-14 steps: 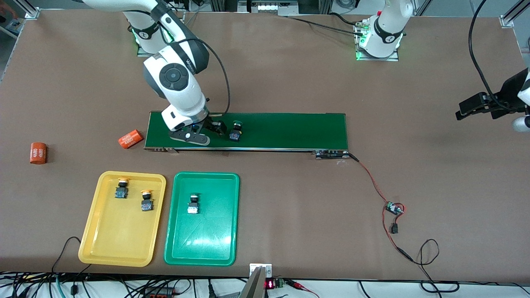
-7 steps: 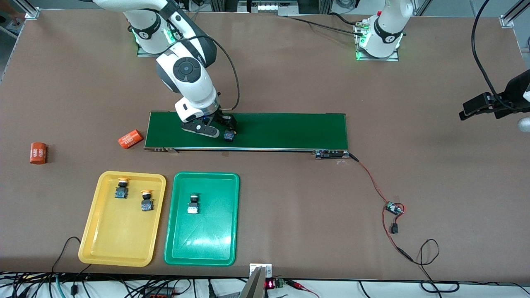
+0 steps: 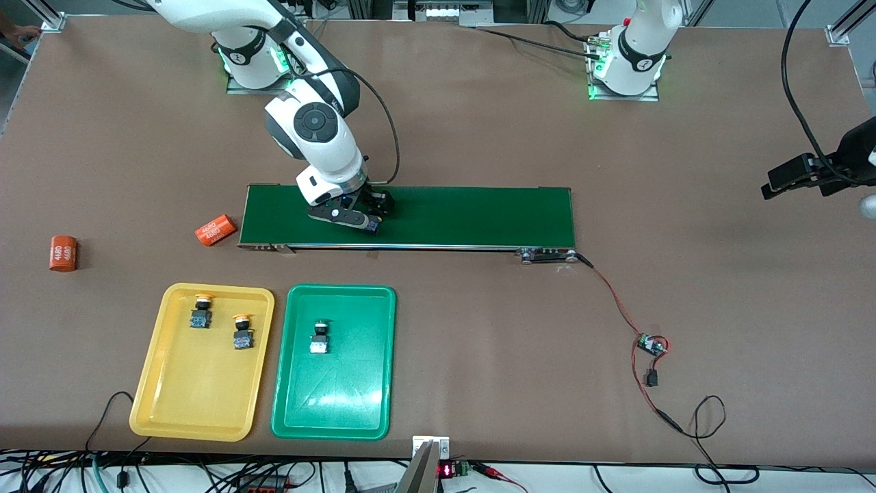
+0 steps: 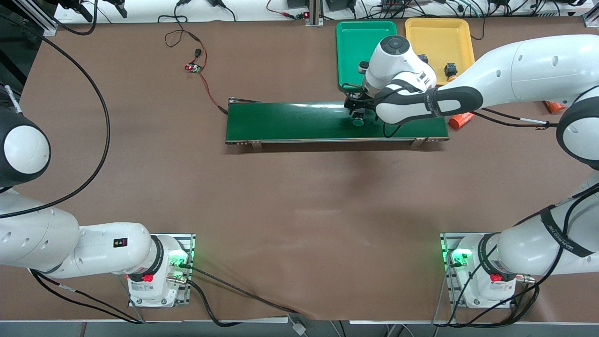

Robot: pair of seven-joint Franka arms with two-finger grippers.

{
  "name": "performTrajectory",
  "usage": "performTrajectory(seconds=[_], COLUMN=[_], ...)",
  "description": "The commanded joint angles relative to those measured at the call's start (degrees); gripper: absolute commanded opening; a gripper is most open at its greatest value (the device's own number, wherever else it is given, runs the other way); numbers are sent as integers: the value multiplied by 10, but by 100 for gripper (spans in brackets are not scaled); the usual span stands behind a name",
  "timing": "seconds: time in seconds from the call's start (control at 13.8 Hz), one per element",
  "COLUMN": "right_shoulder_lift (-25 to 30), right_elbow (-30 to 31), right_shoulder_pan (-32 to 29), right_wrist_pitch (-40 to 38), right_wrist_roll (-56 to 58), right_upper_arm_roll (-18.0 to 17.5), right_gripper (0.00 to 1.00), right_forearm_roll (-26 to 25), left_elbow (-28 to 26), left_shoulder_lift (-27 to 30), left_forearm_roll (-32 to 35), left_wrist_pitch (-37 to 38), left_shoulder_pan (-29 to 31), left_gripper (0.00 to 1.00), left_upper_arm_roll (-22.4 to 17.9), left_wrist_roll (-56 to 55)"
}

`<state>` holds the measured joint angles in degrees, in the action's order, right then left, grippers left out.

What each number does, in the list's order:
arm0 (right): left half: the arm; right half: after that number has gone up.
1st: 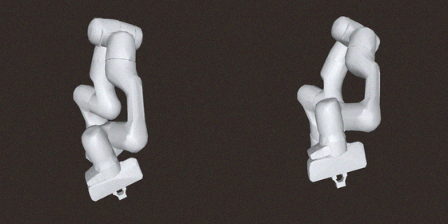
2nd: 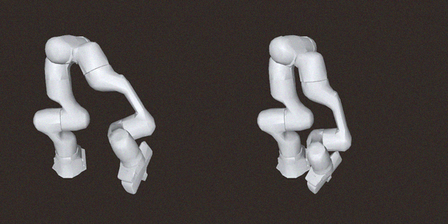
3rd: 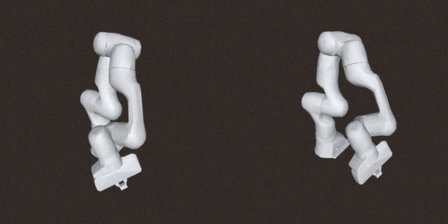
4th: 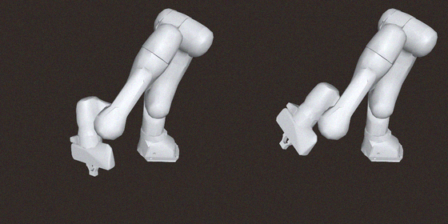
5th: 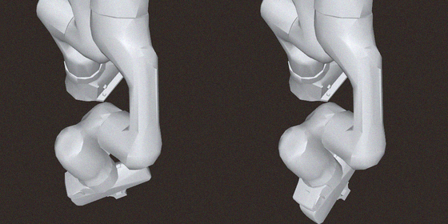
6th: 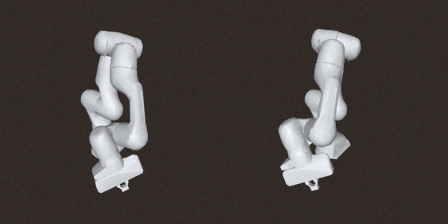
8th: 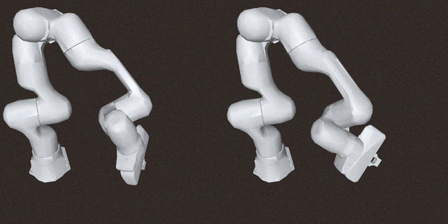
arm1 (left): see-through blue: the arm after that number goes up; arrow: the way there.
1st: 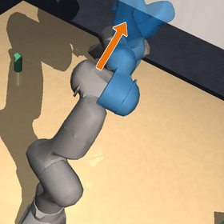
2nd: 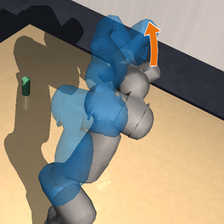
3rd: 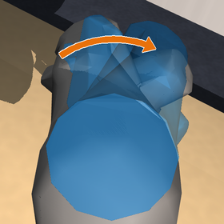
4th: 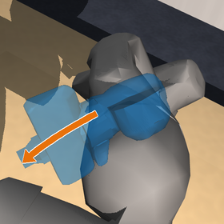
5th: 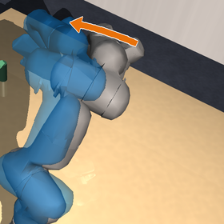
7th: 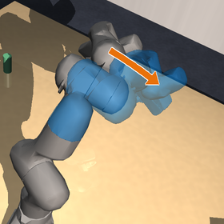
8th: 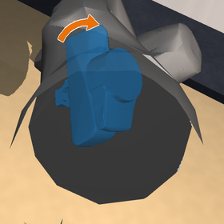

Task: Sort buttons by color to trays
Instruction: 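Grasp the last button on the belt with the right gripper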

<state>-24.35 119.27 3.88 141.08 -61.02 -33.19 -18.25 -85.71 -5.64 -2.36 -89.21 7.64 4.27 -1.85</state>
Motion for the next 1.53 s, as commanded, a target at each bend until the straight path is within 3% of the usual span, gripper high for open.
performTrajectory(seconds=[0.0, 0.51, 0.95, 1.24, 1.45], right_shoulder_lift=[-3, -3, 11, 11, -9], right_elbow=[4, 5, -24, -150, -221], right_shoulder_pan=[-4, -9, -25, -26, -32], right_wrist_pitch=[17, 16, -14, -147, -164], right_wrist_roll=[-13, -7, 15, 99, 229], right_upper_arm_roll=[-3, 0, 1, 2, 34], right_gripper=[100, 12, 3, 3, 3], right_forearm_roll=[-13, -31, -30, -14, 18], left_elbow=[-4, -4, -4, -3, -3], left_shoulder_lift=[8, 8, 7, 3, 2], left_forearm_roll=[11, 11, 12, 11, 11], left_wrist_pitch=[4, 4, 1, -2, -2], left_shoulder_pan=[3, 4, 3, 2, 3], left_gripper=[100, 100, 100, 100, 100], left_upper_arm_roll=[2, 1, 2, 2, 2], left_wrist_roll=[-3, -3, -3, -3, -3])
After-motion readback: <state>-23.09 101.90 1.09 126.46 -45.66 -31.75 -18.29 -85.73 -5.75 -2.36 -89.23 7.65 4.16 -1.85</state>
